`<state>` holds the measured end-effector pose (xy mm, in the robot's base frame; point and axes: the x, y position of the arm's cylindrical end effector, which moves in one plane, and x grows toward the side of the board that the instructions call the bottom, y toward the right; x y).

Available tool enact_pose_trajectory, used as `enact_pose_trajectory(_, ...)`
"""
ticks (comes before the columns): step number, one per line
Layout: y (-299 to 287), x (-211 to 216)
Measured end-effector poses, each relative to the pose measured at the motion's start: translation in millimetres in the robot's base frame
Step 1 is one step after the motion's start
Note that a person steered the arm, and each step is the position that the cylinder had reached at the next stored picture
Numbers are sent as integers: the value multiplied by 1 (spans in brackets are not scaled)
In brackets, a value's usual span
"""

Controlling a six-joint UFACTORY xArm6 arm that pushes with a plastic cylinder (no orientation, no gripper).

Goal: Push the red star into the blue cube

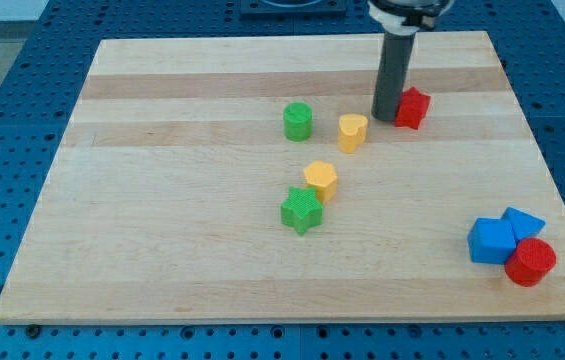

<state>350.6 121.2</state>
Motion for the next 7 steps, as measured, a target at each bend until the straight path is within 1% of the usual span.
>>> enact_pose_trajectory(1, 0, -43)
enact_pose_trajectory(2, 19, -52)
enact_pose_trajectory(3, 30, -36)
enact_pose_trajectory(7, 30, 50)
